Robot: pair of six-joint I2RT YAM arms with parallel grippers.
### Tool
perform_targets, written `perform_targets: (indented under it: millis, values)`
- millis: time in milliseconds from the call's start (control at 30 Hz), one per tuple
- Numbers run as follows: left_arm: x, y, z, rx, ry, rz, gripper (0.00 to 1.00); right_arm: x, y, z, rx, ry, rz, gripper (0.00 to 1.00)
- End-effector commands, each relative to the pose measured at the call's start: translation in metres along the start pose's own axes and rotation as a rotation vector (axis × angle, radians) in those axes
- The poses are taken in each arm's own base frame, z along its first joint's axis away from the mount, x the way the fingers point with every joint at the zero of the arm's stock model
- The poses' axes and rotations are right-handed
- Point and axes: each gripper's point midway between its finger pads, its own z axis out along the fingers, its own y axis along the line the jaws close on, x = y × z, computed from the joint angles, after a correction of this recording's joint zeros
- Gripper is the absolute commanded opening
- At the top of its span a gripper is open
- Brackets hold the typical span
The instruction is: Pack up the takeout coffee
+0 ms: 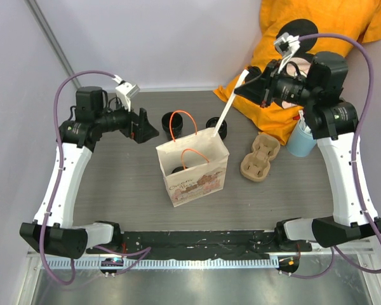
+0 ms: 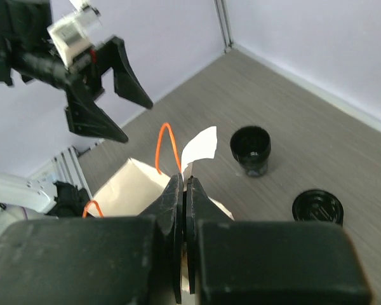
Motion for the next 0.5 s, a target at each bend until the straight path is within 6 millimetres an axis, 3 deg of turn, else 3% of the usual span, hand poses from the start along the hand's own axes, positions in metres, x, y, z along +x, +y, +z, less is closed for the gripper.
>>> perform_targets:
  millis: [0,233,467]
  values:
    - [0.007,-0.009,0.002,0.035,0.027,0.026,1.00,0.028,-0.015,0.011,0.075,0.076,-0.068,0.01]
    - [0.022,-0.009,0.023,0.020,0.080,0.046,1.00,0.089,-0.018,0.042,0.076,0.209,-0.103,0.01]
    - [0.028,0.005,0.038,-0.040,0.101,0.092,1.00,0.144,-0.020,0.056,0.061,0.324,-0.125,0.01]
